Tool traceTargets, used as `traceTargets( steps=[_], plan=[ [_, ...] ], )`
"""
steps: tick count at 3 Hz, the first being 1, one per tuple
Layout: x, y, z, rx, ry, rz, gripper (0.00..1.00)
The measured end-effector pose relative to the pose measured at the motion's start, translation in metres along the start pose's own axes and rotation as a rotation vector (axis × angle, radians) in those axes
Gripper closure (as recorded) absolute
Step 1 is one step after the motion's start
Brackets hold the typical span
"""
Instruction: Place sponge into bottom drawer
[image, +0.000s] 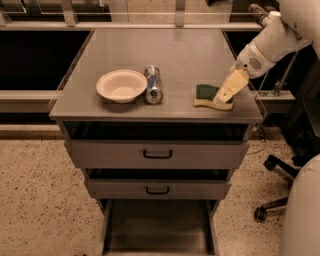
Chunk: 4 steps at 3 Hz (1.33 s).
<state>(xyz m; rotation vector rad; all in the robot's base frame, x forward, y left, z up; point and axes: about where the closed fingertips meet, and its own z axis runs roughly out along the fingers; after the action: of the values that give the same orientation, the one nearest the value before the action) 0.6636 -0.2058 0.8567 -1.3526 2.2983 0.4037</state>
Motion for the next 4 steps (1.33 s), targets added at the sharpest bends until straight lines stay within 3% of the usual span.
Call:
traceTargets(
  steps=[1,4],
  plan=[
    [-0.0140,0.0061,0.0366,-0.077,-0.011,-0.001,0.00],
    [-0.0139,0.0060,0.0383,-0.079,-0.011,-0.001,0.64]
  ],
)
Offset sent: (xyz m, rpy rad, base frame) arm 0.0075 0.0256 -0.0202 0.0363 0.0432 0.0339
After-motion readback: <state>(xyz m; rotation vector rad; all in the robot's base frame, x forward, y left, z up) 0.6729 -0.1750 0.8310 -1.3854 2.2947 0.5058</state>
